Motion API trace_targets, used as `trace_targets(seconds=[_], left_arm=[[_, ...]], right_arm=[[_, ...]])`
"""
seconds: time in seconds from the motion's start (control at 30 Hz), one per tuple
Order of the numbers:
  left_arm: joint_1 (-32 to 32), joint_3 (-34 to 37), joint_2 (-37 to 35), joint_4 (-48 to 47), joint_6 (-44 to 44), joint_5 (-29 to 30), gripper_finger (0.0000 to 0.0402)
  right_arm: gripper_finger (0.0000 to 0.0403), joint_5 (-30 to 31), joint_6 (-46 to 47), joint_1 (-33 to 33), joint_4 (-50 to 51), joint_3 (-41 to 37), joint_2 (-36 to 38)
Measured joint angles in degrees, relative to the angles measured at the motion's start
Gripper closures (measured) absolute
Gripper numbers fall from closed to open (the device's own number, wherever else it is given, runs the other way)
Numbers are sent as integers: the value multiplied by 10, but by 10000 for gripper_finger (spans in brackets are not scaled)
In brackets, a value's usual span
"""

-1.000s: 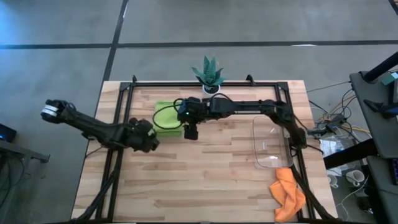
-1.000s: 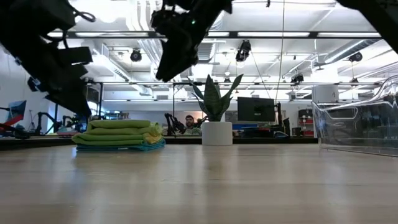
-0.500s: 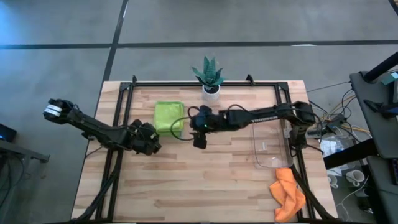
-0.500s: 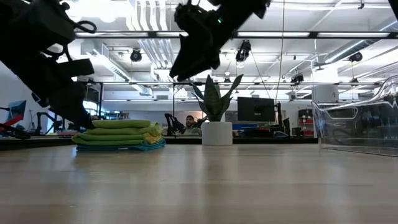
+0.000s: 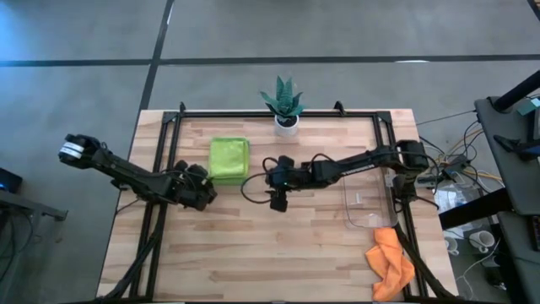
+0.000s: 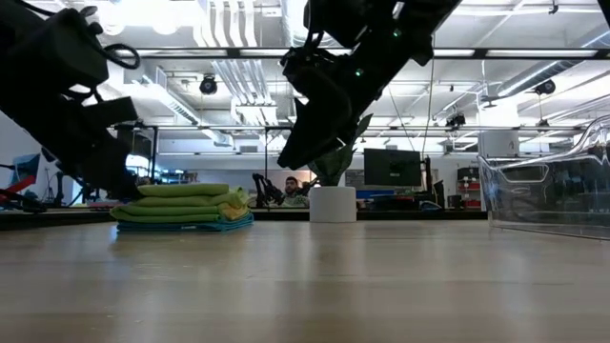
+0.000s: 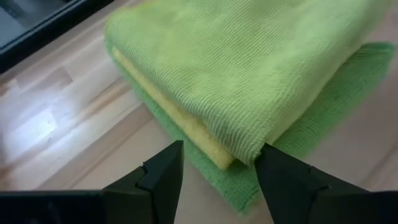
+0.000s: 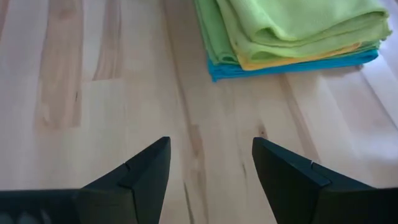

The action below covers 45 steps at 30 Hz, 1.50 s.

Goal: Fold microfiber towels
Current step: Stack the light green towel on top of the yellow towel

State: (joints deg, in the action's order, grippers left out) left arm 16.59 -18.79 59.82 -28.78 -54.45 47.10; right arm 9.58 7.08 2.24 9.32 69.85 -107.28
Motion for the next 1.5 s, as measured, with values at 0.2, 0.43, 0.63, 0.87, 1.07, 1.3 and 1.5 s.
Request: trace_targets(seconds=[0.2, 0.43, 0.63, 0.87, 1.07, 1.3, 1.5], left_arm=[[-4, 6, 0, 27, -6, -1, 244], [-41, -6, 0, 27, 34, 2, 377], [-105, -29, 0, 28, 157, -33, 388], [-124, -24, 0, 21, 203, -113, 387], [-124, -24, 0, 21, 204, -106, 387], [-124, -23, 0, -13, 171, -108, 387], [-124, -23, 0, -38, 128, -153, 387]], right_arm=[[179, 0, -15, 0, -24, -3, 0], [179, -6, -15, 0, -24, -4, 0], [179, -6, -15, -2, -40, 1, 0], [180, -5, 18, -48, -183, 29, -50], [180, -10, -11, -79, -116, 206, -180], [179, -62, -40, -100, 94, 393, -292], [179, -64, -57, -102, 217, 462, -328]])
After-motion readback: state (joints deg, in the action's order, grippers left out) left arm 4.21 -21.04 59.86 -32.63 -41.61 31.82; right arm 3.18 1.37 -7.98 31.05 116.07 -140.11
